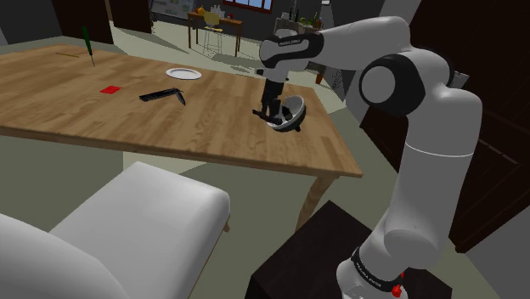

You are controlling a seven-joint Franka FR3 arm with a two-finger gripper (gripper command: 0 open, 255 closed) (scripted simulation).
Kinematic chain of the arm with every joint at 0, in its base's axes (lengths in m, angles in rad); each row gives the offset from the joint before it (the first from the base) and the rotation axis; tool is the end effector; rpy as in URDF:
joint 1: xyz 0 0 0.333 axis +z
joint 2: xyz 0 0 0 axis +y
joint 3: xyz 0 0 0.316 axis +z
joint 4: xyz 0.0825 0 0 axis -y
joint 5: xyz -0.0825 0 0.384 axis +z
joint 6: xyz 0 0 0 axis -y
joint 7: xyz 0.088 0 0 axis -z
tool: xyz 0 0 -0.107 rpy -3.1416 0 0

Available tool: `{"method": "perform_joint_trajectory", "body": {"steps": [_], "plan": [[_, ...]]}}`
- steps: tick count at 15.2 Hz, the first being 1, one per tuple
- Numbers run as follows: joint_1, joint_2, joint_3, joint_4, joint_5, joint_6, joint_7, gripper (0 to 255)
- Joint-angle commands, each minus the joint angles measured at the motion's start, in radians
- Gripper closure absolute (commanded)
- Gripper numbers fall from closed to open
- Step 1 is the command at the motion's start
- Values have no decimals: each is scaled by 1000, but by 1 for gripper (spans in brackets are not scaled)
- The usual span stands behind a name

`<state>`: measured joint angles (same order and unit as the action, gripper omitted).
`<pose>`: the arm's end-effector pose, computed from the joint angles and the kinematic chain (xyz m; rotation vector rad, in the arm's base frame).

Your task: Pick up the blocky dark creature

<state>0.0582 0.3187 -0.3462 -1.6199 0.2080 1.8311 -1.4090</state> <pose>0.6242 -0.1446 0.4409 -2.5948 -1.5378 -0.0170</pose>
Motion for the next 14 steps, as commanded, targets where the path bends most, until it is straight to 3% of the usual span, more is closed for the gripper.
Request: {"method": "perform_joint_trajectory", "body": {"steps": [1,10,14], "plan": [[0,1,0,-5,1,6,-2,255],[0,1,0,-4,1,5,-1,255],[-1,-8,-2,38,-5,-44,7,255]]}}
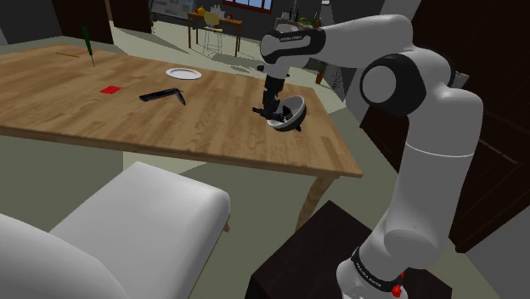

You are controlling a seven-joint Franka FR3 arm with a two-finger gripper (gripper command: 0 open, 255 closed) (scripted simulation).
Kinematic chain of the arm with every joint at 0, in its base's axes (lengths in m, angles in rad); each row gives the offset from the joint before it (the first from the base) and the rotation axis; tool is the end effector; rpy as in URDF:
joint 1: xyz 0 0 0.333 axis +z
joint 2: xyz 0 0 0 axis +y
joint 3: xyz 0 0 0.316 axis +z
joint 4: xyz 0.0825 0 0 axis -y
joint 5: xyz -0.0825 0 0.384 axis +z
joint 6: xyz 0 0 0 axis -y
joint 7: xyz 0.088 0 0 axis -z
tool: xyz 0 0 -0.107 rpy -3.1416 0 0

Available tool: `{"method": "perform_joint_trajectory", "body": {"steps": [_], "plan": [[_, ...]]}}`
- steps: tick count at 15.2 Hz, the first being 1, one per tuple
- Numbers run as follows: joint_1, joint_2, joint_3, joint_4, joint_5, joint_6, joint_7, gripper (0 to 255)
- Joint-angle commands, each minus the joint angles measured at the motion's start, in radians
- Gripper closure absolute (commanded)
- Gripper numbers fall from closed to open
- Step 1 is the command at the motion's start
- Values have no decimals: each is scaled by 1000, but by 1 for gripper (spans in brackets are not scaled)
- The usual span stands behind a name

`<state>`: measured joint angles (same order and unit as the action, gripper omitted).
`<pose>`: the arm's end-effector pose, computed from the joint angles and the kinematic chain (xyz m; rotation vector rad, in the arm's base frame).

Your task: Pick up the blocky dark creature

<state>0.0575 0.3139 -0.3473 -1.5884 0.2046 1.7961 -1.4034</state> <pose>0.6249 -0.1442 0.4559 -2.5950 -1.5383 -0.0175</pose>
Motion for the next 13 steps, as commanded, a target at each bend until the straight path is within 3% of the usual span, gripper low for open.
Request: {"method": "perform_joint_trajectory", "body": {"steps": [1,13], "plan": [[-1,-5,-1,17,-2,-22,3,255],[-9,-9,-5,148,-7,-156,18,255]]}}
